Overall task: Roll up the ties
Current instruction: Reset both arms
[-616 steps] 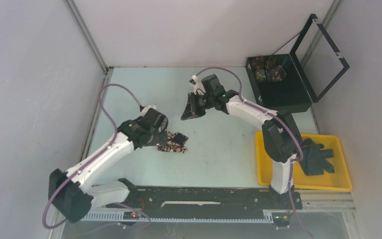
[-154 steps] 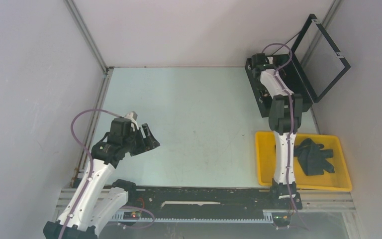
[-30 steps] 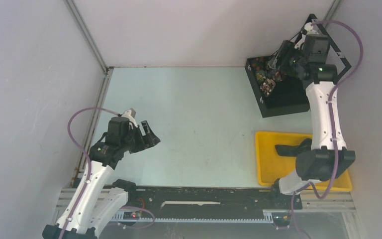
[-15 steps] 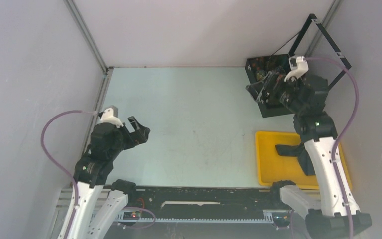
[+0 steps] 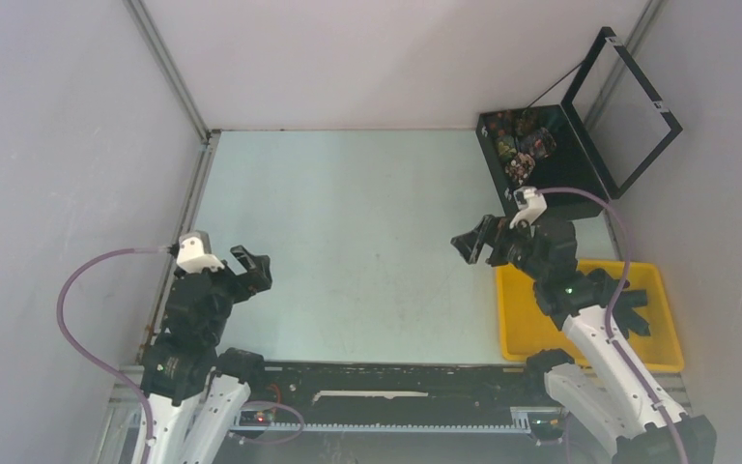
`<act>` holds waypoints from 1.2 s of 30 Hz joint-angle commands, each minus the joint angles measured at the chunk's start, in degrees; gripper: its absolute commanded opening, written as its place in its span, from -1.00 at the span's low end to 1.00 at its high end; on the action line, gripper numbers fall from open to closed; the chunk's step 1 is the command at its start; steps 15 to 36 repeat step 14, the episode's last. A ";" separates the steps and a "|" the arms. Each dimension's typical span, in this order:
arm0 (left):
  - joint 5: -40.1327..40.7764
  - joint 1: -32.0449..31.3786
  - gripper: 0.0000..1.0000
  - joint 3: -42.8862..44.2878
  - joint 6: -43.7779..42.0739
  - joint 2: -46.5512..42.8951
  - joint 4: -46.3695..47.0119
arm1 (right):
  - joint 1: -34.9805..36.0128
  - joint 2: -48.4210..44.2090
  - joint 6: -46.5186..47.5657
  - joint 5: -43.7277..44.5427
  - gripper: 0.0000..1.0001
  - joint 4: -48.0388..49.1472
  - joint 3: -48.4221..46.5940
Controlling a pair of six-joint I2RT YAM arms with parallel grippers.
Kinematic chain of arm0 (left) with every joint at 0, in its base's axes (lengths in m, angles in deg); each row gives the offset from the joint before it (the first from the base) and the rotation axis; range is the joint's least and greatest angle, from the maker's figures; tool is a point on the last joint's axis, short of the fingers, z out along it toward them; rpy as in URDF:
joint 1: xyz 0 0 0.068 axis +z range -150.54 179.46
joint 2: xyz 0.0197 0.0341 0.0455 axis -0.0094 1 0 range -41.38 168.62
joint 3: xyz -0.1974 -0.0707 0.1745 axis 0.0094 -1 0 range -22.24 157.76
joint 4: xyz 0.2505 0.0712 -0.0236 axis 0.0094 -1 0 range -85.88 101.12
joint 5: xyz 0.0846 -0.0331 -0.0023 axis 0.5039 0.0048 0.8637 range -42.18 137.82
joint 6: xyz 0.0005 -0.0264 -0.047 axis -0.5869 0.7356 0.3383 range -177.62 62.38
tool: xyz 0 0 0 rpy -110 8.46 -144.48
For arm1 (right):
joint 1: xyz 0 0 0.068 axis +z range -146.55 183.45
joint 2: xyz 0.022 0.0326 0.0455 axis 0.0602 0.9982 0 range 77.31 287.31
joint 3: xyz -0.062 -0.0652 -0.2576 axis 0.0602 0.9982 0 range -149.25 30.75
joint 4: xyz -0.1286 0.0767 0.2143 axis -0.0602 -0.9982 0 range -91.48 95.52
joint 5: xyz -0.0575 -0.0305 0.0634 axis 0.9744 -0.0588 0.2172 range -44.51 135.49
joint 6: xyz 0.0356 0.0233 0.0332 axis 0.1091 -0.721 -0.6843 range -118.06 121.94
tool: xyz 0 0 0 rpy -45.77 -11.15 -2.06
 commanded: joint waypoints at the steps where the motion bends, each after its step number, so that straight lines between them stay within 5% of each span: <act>1: 3.12 0.40 0.99 -0.09 -1.94 -1.75 1.98 | 2.46 -2.93 2.30 5.59 1.00 7.06 4.33; 36: 3.48 0.36 0.99 -0.66 -1.86 -2.12 2.16 | 4.37 -1.11 2.11 9.94 0.99 10.04 5.51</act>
